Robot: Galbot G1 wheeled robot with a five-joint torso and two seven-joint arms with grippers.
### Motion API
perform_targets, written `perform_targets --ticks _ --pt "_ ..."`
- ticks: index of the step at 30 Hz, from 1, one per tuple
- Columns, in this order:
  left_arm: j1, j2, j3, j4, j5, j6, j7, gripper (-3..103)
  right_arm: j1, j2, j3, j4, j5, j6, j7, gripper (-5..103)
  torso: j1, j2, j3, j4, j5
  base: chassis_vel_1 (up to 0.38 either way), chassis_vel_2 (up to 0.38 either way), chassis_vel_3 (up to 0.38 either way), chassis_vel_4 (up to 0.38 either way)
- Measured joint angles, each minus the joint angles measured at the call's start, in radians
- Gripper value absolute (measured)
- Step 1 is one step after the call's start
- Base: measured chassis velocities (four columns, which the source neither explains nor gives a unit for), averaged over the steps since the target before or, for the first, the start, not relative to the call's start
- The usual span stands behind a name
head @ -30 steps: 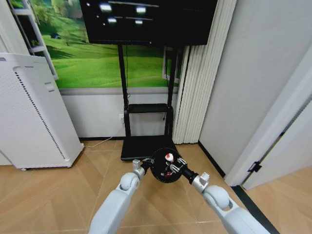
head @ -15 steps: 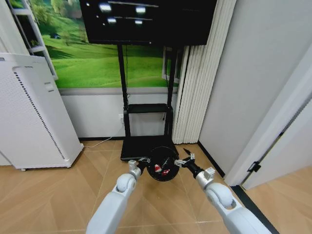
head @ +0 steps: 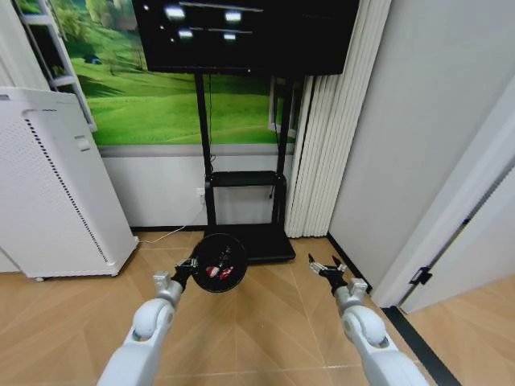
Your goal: Pick up the trash bin and place the garbage on the floor into it.
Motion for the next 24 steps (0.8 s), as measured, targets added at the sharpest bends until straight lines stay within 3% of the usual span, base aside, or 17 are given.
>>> perform_targets --ticks 10,24 --pt "0.141 -0.037 -0.177 -0.105 0.017 -0.012 0.031 3 -0.037 0.072 -0.005 0.045 -0.025 -0.006 0.003 100 0.000 0.000 0.000 0.0003 -0.0001 0.000 0.000 0.000 0.000" --pt "0.121 0.001 -0.195 -0.094 -0.015 -0.010 0.036 3 -0.043 0.076 -0.010 0.069 -0.032 -0.004 0.013 100 0.000 0.000 0.000 0.0001 0.0001 0.003 -0.007 -0.011 0.007"
